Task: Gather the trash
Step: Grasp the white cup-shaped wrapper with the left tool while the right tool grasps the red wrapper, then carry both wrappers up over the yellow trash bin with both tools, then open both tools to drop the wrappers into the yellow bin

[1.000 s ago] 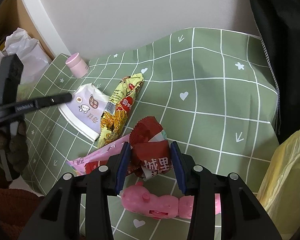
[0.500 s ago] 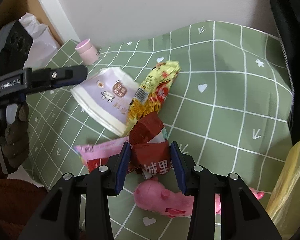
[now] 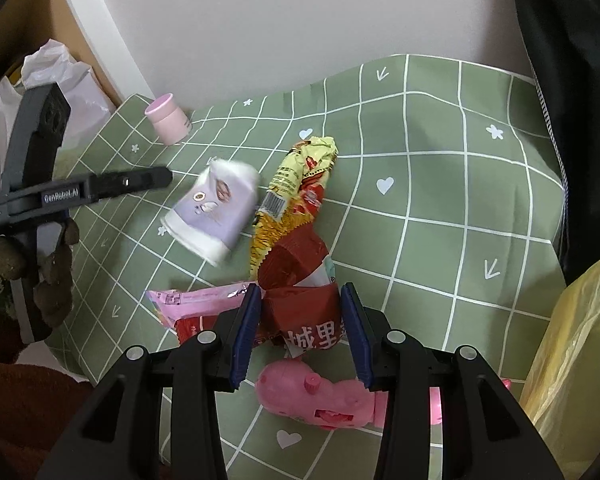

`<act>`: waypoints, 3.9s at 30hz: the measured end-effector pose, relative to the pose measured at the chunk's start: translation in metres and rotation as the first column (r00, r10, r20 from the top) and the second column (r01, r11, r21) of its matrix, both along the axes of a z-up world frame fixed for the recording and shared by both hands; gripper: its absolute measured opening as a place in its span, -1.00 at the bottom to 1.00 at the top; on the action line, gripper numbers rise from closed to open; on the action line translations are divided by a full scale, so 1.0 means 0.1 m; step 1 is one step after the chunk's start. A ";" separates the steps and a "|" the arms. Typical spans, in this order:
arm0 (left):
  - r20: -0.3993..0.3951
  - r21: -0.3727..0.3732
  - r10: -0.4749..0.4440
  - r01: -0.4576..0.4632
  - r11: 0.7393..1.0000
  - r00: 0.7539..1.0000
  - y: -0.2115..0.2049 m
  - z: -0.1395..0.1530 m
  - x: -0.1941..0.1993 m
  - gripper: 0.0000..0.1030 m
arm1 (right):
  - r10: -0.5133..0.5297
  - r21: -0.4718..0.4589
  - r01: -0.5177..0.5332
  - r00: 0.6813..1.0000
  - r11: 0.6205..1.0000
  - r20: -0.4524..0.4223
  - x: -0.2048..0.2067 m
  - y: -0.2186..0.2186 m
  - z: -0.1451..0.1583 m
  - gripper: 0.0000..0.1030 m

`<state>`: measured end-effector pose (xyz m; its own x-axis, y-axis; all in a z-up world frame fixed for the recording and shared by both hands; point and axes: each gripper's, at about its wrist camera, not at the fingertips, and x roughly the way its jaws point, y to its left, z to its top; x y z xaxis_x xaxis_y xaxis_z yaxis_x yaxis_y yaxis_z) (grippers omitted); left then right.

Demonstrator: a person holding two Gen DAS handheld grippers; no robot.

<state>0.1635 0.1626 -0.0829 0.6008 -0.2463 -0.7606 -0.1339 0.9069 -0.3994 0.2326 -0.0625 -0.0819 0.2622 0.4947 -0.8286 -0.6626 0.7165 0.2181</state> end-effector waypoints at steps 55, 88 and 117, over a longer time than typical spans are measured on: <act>0.151 0.104 0.001 -0.017 0.994 0.989 -0.77 0.71 0.59 -0.94 | -0.119 0.080 0.105 0.973 0.991 0.198 -0.03 -0.62 0.76 -0.25; 0.161 0.041 -0.705 0.709 0.704 0.691 -3.70 1.23 1.13 -0.93 | -0.551 -0.057 0.603 0.760 0.796 0.346 -0.27 -3.00 1.08 -0.27; 0.087 -0.095 -0.704 0.709 0.698 0.705 -3.61 0.87 1.29 -0.10 | -0.582 -0.031 0.615 0.760 0.788 0.289 -0.29 -2.96 0.91 -0.17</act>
